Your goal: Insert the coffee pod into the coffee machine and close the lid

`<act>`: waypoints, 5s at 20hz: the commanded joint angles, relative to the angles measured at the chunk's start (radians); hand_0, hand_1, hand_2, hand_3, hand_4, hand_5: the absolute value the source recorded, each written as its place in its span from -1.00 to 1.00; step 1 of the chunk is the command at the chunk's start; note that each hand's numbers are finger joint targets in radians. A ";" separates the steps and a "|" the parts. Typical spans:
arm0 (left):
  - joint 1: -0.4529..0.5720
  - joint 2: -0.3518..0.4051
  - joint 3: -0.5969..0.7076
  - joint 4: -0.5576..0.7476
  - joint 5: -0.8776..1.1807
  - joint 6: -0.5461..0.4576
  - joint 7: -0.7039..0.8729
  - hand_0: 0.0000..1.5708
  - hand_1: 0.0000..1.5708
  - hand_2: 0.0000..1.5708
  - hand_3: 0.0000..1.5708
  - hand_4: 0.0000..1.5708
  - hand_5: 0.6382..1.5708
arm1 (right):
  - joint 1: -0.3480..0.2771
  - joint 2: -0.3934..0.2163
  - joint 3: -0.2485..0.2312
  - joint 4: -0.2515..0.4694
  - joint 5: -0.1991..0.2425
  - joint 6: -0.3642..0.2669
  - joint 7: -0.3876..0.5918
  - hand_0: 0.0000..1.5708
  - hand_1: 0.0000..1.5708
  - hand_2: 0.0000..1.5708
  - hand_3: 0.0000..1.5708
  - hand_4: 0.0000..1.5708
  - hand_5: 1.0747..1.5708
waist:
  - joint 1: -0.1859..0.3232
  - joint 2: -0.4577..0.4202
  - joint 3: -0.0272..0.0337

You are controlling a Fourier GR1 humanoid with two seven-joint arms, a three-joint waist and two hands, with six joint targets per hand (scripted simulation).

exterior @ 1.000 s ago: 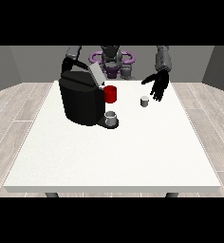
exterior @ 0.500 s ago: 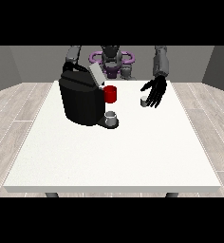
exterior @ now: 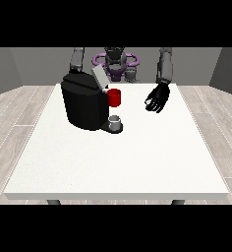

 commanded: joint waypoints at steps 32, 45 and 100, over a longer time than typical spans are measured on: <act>-0.316 -0.123 0.035 0.051 -0.060 -0.367 0.054 0.79 0.79 0.78 0.71 -0.24 1.00 | -0.027 -0.033 -0.087 0.360 0.011 -0.032 -0.104 -1.00 -1.00 -1.00 -1.00 -1.00 1.00 | 0.045 -0.166 0.0005; -0.492 -0.063 0.186 0.104 0.014 -0.458 0.106 0.55 0.55 0.61 0.64 -0.35 1.00 | -0.068 0.010 -0.029 0.234 0.002 -0.010 -0.053 -1.00 -1.00 -1.00 -1.00 -1.00 1.00 | -0.059 -0.141 0.0002; -0.758 0.022 0.205 0.247 -0.096 -0.358 0.092 0.56 0.56 0.58 0.47 -1.00 1.00 | -0.232 -0.081 -0.109 0.141 -0.020 0.014 -0.002 -1.00 -1.00 -1.00 -1.00 -1.00 1.00 | -0.178 0.078 0.0004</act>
